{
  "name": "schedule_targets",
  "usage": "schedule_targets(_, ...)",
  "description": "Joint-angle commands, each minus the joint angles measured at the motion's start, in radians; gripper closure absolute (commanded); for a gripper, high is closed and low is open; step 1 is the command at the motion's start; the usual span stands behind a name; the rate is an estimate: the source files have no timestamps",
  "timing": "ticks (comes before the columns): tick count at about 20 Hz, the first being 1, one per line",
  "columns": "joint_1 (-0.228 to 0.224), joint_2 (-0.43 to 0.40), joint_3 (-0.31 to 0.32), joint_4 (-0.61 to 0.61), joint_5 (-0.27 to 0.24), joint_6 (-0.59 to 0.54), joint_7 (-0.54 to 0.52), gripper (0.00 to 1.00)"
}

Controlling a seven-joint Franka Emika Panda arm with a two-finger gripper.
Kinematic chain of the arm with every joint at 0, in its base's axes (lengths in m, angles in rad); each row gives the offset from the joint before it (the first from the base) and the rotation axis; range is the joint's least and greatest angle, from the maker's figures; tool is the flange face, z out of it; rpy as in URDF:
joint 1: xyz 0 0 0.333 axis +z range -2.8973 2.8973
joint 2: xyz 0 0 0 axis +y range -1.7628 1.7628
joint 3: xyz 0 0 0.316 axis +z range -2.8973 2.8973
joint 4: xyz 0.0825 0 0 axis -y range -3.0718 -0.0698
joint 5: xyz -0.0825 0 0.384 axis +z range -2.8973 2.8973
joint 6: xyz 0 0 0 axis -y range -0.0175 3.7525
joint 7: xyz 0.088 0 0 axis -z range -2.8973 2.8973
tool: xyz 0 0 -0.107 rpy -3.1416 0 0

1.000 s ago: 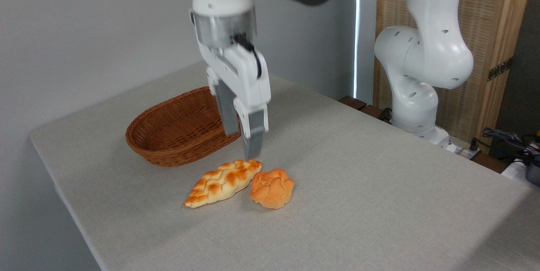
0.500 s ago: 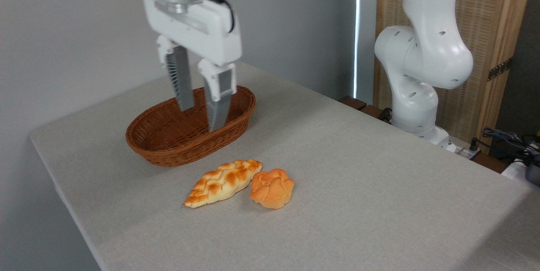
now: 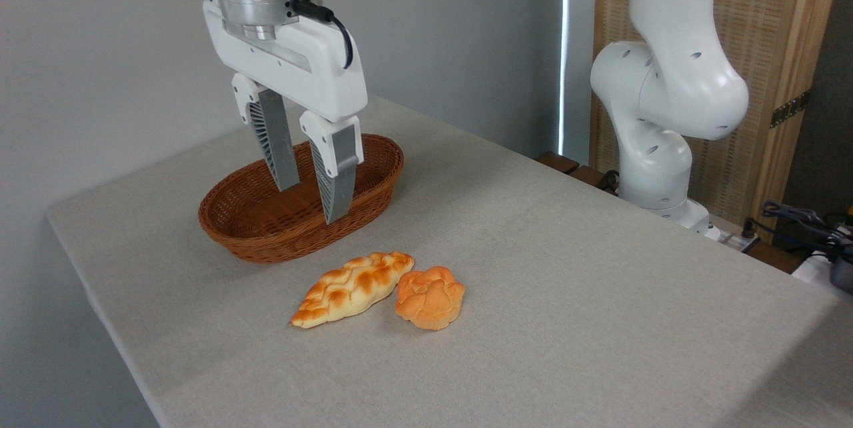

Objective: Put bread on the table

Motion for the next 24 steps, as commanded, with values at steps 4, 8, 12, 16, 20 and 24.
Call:
schedule_targets(4,0.084,0.002,-0.083,0.023,0.011,-0.096,0.038,0.00)
schedule_targets(8,0.084,-0.005,-0.094,0.023,0.083,-0.114,0.041,0.00)
schedule_targets(12,0.079,-0.023,-0.109,0.000,0.086,-0.111,0.041,0.00)
schedule_targets(16,0.079,-0.050,-0.106,-0.046,0.086,-0.081,0.043,0.00)
schedule_targets(20,0.079,-0.115,-0.105,-0.148,0.086,-0.005,0.046,0.00)
schedule_targets(24,0.079,-0.115,-0.099,-0.145,0.086,-0.009,0.047,0.00)
